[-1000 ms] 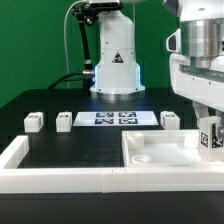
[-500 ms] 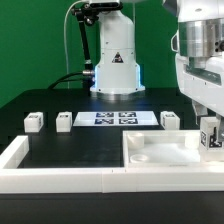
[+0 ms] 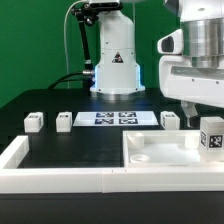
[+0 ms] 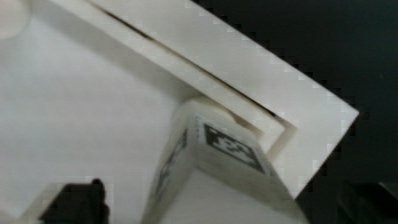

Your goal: Assemble square table

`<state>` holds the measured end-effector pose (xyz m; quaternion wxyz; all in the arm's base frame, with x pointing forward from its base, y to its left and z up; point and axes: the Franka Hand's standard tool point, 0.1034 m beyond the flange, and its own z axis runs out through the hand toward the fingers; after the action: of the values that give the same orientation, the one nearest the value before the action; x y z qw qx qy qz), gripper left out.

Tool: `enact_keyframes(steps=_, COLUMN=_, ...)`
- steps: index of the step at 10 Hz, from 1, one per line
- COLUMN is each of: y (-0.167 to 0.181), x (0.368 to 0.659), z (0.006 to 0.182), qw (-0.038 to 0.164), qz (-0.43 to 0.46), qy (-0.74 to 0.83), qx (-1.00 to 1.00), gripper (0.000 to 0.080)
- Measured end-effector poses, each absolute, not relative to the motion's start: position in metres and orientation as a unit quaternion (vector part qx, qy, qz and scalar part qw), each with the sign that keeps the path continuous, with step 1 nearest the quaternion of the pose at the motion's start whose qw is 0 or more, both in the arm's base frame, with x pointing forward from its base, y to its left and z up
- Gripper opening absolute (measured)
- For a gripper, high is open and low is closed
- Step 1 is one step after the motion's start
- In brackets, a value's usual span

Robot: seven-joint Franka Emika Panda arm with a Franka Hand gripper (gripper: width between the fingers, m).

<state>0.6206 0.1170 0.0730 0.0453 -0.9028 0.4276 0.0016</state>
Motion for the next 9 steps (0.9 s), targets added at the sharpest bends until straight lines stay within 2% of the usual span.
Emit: enact_keyframes(steps=9, y=0.1144, x=0.6186, z=0.0727, qw=0.037, qz=-0.006, qy=0.092, qx=-0.995, gripper=0.0649)
